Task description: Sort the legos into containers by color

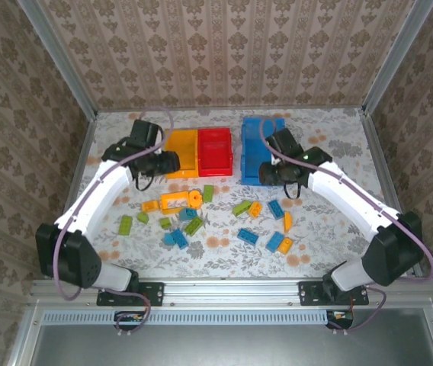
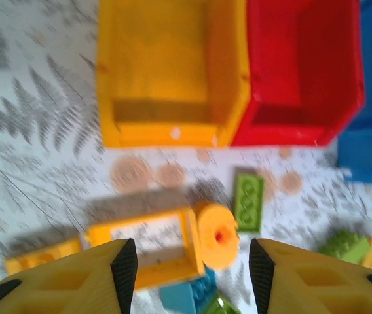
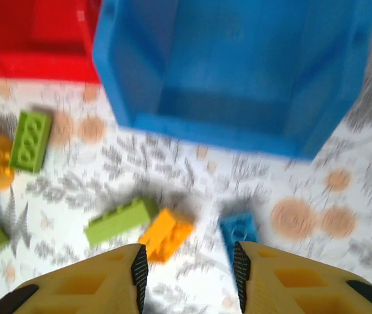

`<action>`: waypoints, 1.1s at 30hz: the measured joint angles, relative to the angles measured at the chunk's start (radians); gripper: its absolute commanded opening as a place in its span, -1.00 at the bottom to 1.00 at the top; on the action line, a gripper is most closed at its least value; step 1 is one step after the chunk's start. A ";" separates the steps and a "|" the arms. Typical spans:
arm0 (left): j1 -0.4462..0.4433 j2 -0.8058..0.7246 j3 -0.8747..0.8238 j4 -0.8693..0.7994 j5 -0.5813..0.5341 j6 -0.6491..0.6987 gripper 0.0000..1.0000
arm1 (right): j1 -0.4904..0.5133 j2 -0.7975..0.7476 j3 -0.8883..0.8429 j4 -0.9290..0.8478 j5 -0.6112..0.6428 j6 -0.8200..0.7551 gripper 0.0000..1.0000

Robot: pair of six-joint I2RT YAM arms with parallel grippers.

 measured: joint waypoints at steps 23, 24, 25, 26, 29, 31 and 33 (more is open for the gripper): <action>-0.463 -0.140 -0.327 0.378 0.123 -0.058 0.04 | -0.092 -0.030 -0.428 0.055 -0.060 0.191 -0.15; -0.465 -0.134 -0.327 0.383 0.124 -0.058 0.04 | -0.095 -0.015 -0.428 0.058 -0.060 0.190 -0.16; -0.470 -0.129 -0.327 0.386 0.124 -0.058 0.04 | -0.096 -0.004 -0.429 0.061 -0.060 0.190 -0.17; -0.470 -0.124 -0.327 0.389 0.124 -0.058 0.05 | -0.096 0.005 -0.432 0.065 -0.060 0.190 -0.19; -0.471 -0.116 -0.325 0.391 0.124 -0.058 0.04 | -0.096 0.010 -0.455 0.083 -0.063 0.185 -0.26; -0.471 -0.110 -0.321 0.391 0.124 -0.058 0.05 | -0.097 0.015 -0.463 0.093 -0.063 0.179 -0.39; -0.472 -0.103 -0.315 0.392 0.124 -0.058 0.04 | -0.097 0.026 -0.461 0.099 -0.061 0.171 -0.58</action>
